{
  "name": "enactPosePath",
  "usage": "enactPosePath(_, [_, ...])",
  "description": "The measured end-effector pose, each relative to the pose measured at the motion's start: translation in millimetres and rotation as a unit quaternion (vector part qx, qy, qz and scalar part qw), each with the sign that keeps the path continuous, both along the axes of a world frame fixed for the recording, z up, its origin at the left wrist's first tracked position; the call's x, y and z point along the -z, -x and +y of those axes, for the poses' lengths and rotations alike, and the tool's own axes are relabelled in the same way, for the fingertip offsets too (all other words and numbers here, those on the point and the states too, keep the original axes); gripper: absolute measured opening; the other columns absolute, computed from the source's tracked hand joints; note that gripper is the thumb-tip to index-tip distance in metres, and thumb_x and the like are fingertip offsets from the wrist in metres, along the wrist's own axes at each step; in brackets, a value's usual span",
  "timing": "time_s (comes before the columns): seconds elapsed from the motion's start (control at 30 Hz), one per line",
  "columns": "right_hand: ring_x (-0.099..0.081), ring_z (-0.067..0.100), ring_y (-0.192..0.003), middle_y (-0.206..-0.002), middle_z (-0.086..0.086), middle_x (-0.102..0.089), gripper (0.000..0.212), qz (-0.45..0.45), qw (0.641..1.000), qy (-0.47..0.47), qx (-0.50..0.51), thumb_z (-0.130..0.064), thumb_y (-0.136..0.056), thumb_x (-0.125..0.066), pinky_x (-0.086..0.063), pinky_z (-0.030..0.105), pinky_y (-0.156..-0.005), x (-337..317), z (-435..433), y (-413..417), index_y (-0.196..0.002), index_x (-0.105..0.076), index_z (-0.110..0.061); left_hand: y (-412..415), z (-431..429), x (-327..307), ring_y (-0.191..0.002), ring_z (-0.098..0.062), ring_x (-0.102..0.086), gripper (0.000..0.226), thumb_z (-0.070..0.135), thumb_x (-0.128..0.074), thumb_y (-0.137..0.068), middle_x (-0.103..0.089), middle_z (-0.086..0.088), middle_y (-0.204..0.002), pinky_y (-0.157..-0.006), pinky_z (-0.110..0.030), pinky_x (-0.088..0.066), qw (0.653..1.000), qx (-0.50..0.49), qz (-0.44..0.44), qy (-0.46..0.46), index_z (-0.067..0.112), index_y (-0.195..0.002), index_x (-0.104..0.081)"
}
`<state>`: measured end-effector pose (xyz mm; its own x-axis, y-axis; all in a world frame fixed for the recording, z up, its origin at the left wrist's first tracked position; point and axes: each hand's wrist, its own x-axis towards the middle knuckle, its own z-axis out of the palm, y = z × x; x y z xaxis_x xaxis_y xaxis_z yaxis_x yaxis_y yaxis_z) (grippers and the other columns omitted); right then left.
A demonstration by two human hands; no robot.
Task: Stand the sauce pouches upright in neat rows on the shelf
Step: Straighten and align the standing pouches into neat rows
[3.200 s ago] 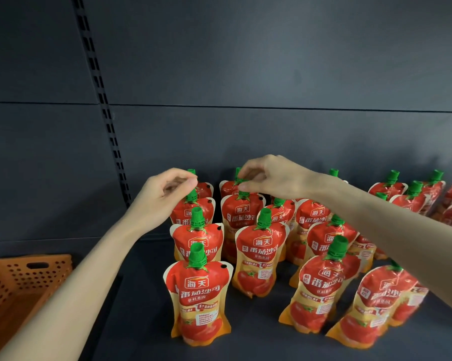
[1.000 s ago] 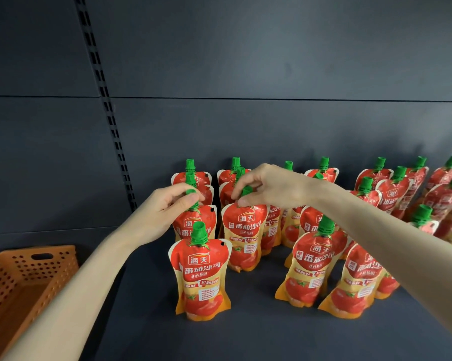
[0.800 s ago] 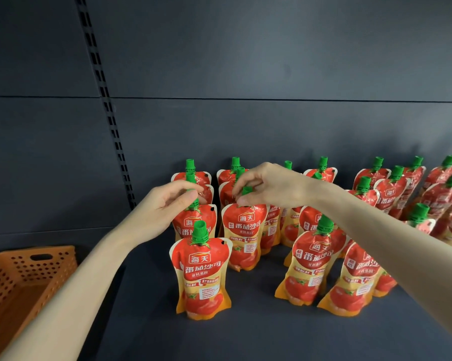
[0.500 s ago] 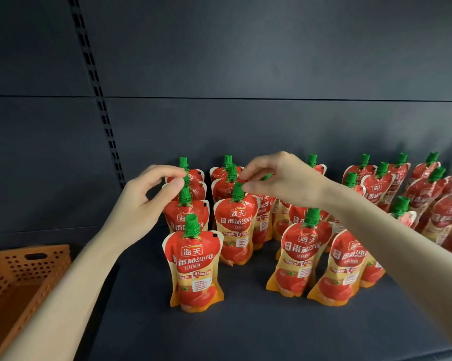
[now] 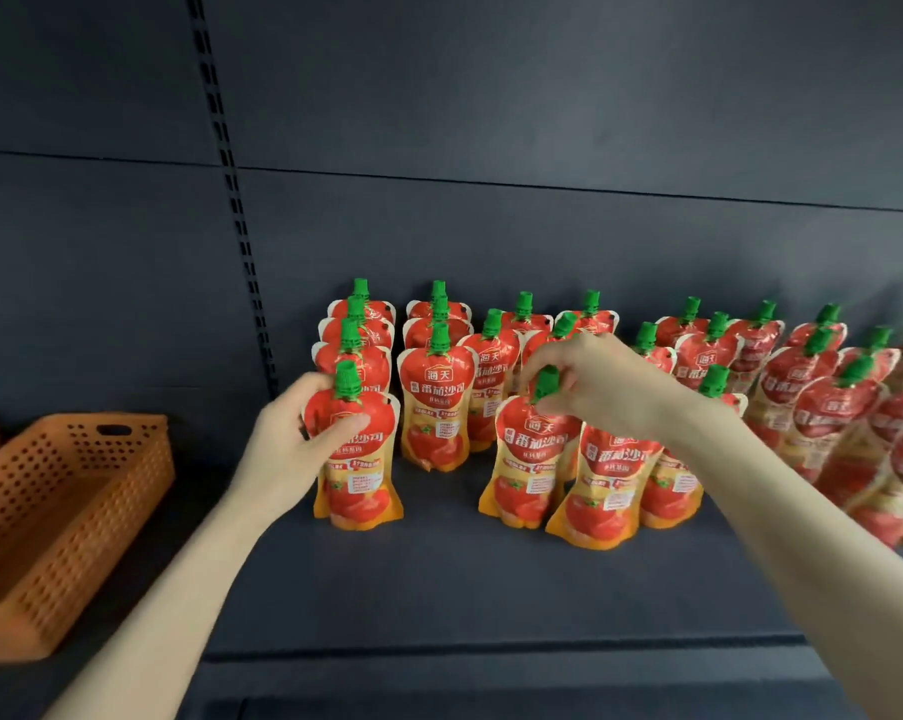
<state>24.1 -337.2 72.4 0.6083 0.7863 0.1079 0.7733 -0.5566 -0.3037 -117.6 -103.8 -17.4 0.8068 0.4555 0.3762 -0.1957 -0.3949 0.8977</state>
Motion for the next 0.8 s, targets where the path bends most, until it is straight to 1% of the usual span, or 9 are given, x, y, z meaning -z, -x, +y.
enactPosePath(0.07, [-0.062, 0.008, -0.076, -0.089, -0.012, -0.064, 0.024, 0.013, 0.999, -0.045, -0.017, -0.012, -0.081, -0.07, -0.052, 0.024, -0.071, 1, 7, 4, -0.103, -0.067, -0.019, -1, 1, 0, -0.086, 0.001, -0.066, 0.024, 0.015, -0.069, -0.079, -0.068, 0.024, -0.088, -0.068, -0.019, -0.053, 1.0, -0.015, 0.001, -0.003, 0.032, -0.092, -0.058])
enactPosePath(0.17, [-0.051, -0.007, -0.067, -0.074, -0.024, -0.051, 0.025, 0.031, 0.995, -0.082, -0.053, -0.01, -0.081, -0.07, -0.04, 0.01, -0.063, 7, 22, 12, -0.106, -0.066, -0.017, 1, 4, -3, -0.083, 0.004, -0.065, 0.023, 0.011, -0.068, -0.081, -0.068, 0.027, -0.084, -0.061, -0.012, -0.051, 1.0, -0.018, -0.003, -0.003, 0.03, -0.09, -0.058])
enactPosePath(0.23, [-0.046, -0.011, -0.067, -0.08, -0.022, -0.052, 0.028, 0.042, 0.992, -0.101, -0.065, -0.01, -0.082, -0.069, -0.035, 0.004, -0.062, 13, 34, 16, -0.11, -0.065, -0.017, 3, 7, -5, -0.084, 0.002, -0.066, 0.024, 0.011, -0.068, -0.081, -0.069, 0.024, -0.085, -0.063, -0.014, -0.052, 1.0, -0.019, 0.001, 0.006, 0.03, -0.091, -0.058])
enactPosePath(0.3, [-0.046, -0.013, -0.072, -0.095, -0.017, -0.055, 0.032, 0.056, 0.987, -0.136, -0.07, -0.01, -0.084, -0.068, -0.035, 0.001, -0.066, 21, 47, 20, -0.114, -0.063, -0.018, 5, 11, -2, -0.089, -0.003, -0.066, 0.029, 0.011, -0.068, -0.08, -0.07, 0.015, -0.091, -0.068, -0.021, -0.054, 0.999, -0.021, 0.008, 0.029, 0.032, -0.096, -0.058])
enactPosePath(0.37, [-0.052, -0.007, -0.085, -0.107, -0.011, -0.058, 0.039, 0.082, 0.974, -0.201, -0.058, -0.012, -0.084, -0.068, -0.04, 0.004, -0.079, 35, 56, 25, -0.121, -0.058, -0.02, 6, 12, 6, -0.093, -0.004, -0.066, 0.045, 0.006, -0.071, -0.076, -0.067, 0.009, -0.1, -0.068, -0.02, -0.055, 0.997, -0.021, -0.003, 0.079, 0.033, -0.108, -0.054])
enactPosePath(0.43, [-0.055, 0.002, -0.102, -0.115, -0.008, -0.059, 0.054, 0.134, 0.953, -0.27, -0.016, -0.017, -0.081, -0.071, -0.044, 0.017, -0.092, 57, 57, 31, -0.129, -0.048, -0.024, 9, 12, 20, -0.095, -0.002, -0.065, 0.057, 0.004, -0.076, -0.071, -0.065, 0.01, -0.105, -0.067, -0.016, -0.054, 0.995, -0.027, 0.017, 0.099, 0.031, -0.113, -0.049])
enactPosePath(0.57, [-0.057, 0.002, -0.11, -0.119, -0.011, -0.059, 0.072, 0.291, 0.904, -0.31, 0.048, -0.019, -0.072, -0.08, -0.049, 0.02, -0.093, 122, 50, 42, -0.131, -0.039, -0.023, 15, 9, 61, -0.09, 0.007, -0.063, 0.051, 0.004, -0.078, -0.069, -0.066, 0.01, -0.104, -0.069, -0.012, -0.052, 0.993, -0.007, 0.086, 0.084, 0.034, -0.102, -0.054])
enactPosePath(0.67, [-0.058, -0.002, -0.104, -0.112, -0.015, -0.061, 0.062, 0.314, 0.893, -0.309, 0.087, -0.018, -0.074, -0.078, -0.049, 0.025, -0.096, 161, 53, 47, -0.124, -0.042, -0.027, 15, 12, 78, -0.096, 0.0, -0.064, 0.05, 0.007, -0.077, -0.071, -0.067, 0.011, -0.105, -0.08, -0.022, -0.052, 0.991, -0.007, 0.103, 0.086, 0.038, -0.102, -0.054])
enactPosePath(0.8, [-0.061, 0.004, -0.103, -0.111, -0.009, -0.065, 0.052, 0.313, 0.887, -0.324, 0.099, -0.019, -0.076, -0.077, -0.05, 0.023, -0.09, 175, 58, 43, -0.121, -0.051, -0.022, 11, 16, 86, -0.097, -0.003, -0.065, 0.047, 0.009, -0.077, -0.072, -0.068, 0.013, -0.101, -0.08, -0.023, -0.052, 0.991, -0.009, 0.105, 0.081, 0.039, -0.101, -0.055])
